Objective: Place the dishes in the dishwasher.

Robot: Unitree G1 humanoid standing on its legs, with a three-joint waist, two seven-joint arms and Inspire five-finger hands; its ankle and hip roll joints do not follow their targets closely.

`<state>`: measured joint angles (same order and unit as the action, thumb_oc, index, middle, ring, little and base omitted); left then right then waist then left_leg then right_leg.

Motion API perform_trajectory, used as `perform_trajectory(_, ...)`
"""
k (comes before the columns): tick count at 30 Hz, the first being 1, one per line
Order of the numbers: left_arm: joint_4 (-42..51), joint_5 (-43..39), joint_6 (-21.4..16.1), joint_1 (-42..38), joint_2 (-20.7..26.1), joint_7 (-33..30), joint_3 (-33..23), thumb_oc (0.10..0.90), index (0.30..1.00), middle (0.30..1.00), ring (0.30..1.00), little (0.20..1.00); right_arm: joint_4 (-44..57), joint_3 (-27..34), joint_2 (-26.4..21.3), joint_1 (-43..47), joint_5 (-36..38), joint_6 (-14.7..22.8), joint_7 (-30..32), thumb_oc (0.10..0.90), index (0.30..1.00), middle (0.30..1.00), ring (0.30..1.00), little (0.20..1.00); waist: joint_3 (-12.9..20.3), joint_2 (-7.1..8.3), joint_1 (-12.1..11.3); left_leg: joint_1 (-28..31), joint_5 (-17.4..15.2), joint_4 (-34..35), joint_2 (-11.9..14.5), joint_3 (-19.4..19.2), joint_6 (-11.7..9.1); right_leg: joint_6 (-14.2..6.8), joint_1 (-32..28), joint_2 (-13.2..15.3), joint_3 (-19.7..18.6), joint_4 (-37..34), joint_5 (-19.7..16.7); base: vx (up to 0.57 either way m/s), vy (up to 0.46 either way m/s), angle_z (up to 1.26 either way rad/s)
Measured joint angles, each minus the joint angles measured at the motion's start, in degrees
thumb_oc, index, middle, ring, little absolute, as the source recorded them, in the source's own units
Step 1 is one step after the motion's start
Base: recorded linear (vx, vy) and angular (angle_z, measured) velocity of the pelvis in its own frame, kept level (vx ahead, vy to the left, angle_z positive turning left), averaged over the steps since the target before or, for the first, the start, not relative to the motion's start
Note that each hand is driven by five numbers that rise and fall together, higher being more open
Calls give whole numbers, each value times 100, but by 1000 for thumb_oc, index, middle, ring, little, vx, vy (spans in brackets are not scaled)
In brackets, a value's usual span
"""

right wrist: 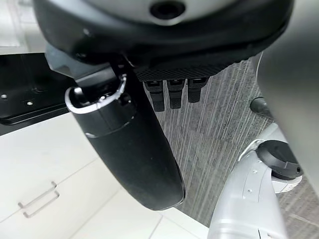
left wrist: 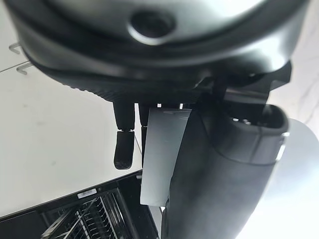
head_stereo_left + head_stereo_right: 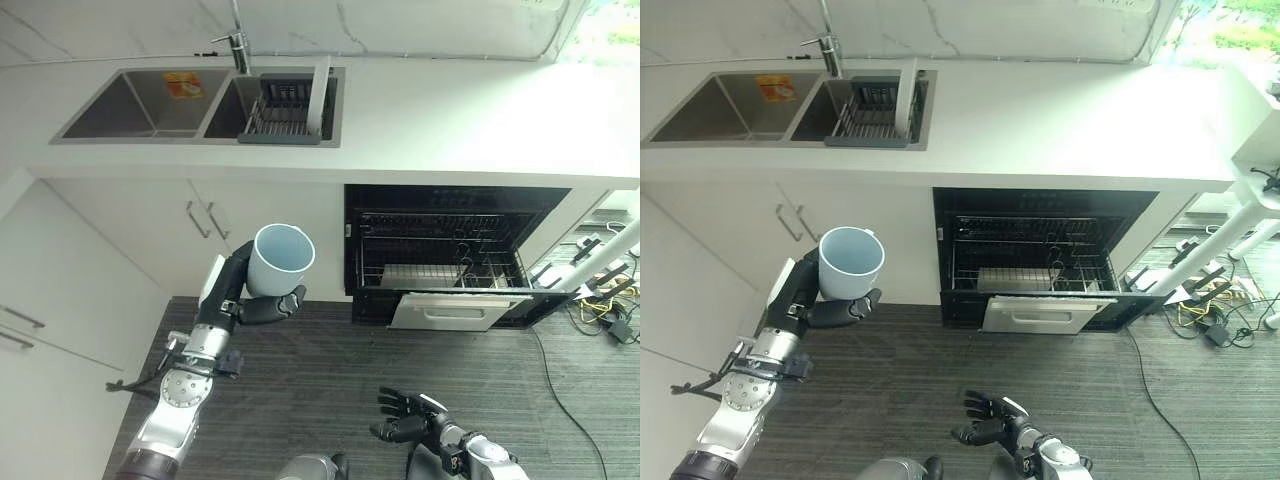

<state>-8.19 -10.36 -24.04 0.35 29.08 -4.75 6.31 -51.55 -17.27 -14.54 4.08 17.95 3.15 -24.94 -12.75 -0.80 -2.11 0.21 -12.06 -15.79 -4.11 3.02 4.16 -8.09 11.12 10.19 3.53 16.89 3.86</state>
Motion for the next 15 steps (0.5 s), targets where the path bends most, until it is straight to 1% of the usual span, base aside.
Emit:
perform_trajectory(1, 95, -1, 16, 26, -72, -43, 6, 400, 300, 300, 300, 300, 36, -19, -1, -12, 6, -79, -16, 800, 900, 900, 900, 900, 13, 28, 19, 24, 25, 20, 109, 89, -149, 243, -270, -240, -34, -459, -353, -3, -281, 43)
perform_trajectory(2, 200, -3, 42, 41, -125, -71, 52, 400, 300, 300, 300, 300, 40, -25, -67, 34, 9, -185, -13, 800, 900, 900, 900, 900, 6, 52, 9, 39, 102, 48, 153, 184, -294, 297, -302, -277, 68, -459, -409, 36, -246, 60)
perform_trajectory(3, 346, 7, 116, 101, -121, -42, 87, 400, 300, 300, 300, 300, 19, -25, -167, 92, 15, -290, -4, 800, 900, 900, 900, 900, 6, 53, 9, 37, 236, 71, 212, 201, -509, 385, -314, -296, 190, -392, -352, 100, -303, 46)
perform_trajectory(4, 458, 5, 146, 161, -121, -34, 87, 400, 300, 300, 300, 300, 15, -22, -259, 125, 22, -344, -2, 800, 900, 900, 900, 900, 6, 53, 1, 58, 325, 64, 249, 195, -644, 473, -356, -311, 255, -366, -291, 112, -252, 30)
perform_trajectory(5, 536, 2, 146, 210, -124, -7, 78, 400, 300, 300, 300, 300, -20, -30, -367, 169, 28, -361, -2, 800, 900, 900, 900, 900, 5, 38, -65, 95, 426, 25, 296, 198, -774, 566, -442, -376, 346, -341, -196, 101, -160, 19)
perform_trajectory(6, 571, 4, 145, 211, -152, 62, 75, 400, 300, 300, 300, 300, -86, -23, -390, 183, 31, -346, -2, 800, 900, 900, 900, 900, 2, 48, -138, 130, 462, -125, 289, 202, -830, 632, -514, -361, 378, -236, -33, 67, 71, 17)
perform_trajectory(7, 587, 0, 145, 262, -237, 106, 80, 400, 300, 300, 300, 300, -236, -13, -417, 203, 31, -319, 43, 800, 900, 900, 900, 900, -20, 30, -172, -67, 406, -622, 309, 128, -808, 753, -752, -393, 394, -311, 46, 83, 144, 28)
perform_trajectory(8, 593, 1, 143, 244, -237, 184, 89, 400, 300, 300, 300, 300, -270, -11, -425, 224, 33, -250, 74, 800, 900, 900, 900, 900, -17, 6, -141, -183, 262, -535, 358, 4, -785, 794, -812, -386, 466, -348, 76, 110, 173, 40)
perform_trajectory(9, 595, 0, 137, 182, -232, 199, 134, 400, 300, 300, 300, 300, -269, -6, -430, 224, 69, -209, 89, 800, 900, 900, 900, 900, -24, -81, -54, -304, 274, -352, 443, -114, -805, 810, -825, -412, 591, -352, 98, 112, 123, 41)
perform_trajectory(10, 595, 0, 137, 137, -233, 210, 166, 400, 300, 300, 300, 300, -269, -7, -423, 227, 93, -210, 110, 800, 900, 900, 900, 900, -26, -181, 30, -392, 279, -240, 512, -129, -809, 812, -829, -476, 624, -326, 136, 93, 86, 17)
perform_trajectory(11, 595, 2, 137, 117, -236, 219, 225, 400, 300, 300, 300, 300, -266, -17, -465, 222, 99, -216, 115, 800, 900, 900, 900, 900, -18, -274, 51, -407, 305, -39, 569, -92, -767, 808, -783, -498, 619, -192, 217, 82, 50, -9)
perform_trajectory(13, 599, 14, 136, 25, -241, 294, 328, 400, 300, 300, 300, 300, -261, -80, -455, 163, 99, -203, 96, 800, 900, 900, 900, 900, 11, -380, 210, -429, 441, 226, 729, -254, -713, 769, -614, -493, 595, 183, 480, 93, 16, -12)
perform_trajectory(14, 598, 42, 139, -67, -248, 293, 383, 400, 300, 300, 300, 300, -265, -119, -427, 107, 92, -191, 94, 800, 900, 900, 900, 900, 40, -433, 239, -432, 583, 285, 786, -310, -745, 758, -488, -485, 552, 376, 600, 93, -1, -16)
perform_trajectory(15, 611, 56, 144, -152, -248, 291, 393, 400, 300, 300, 300, 300, -294, -128, -439, 63, 44, -180, 97, 800, 900, 900, 900, 900, 43, -372, 200, -451, 652, 302, 715, -424, -759, 705, -296, -386, 465, 589, 695, 59, -9, -35)
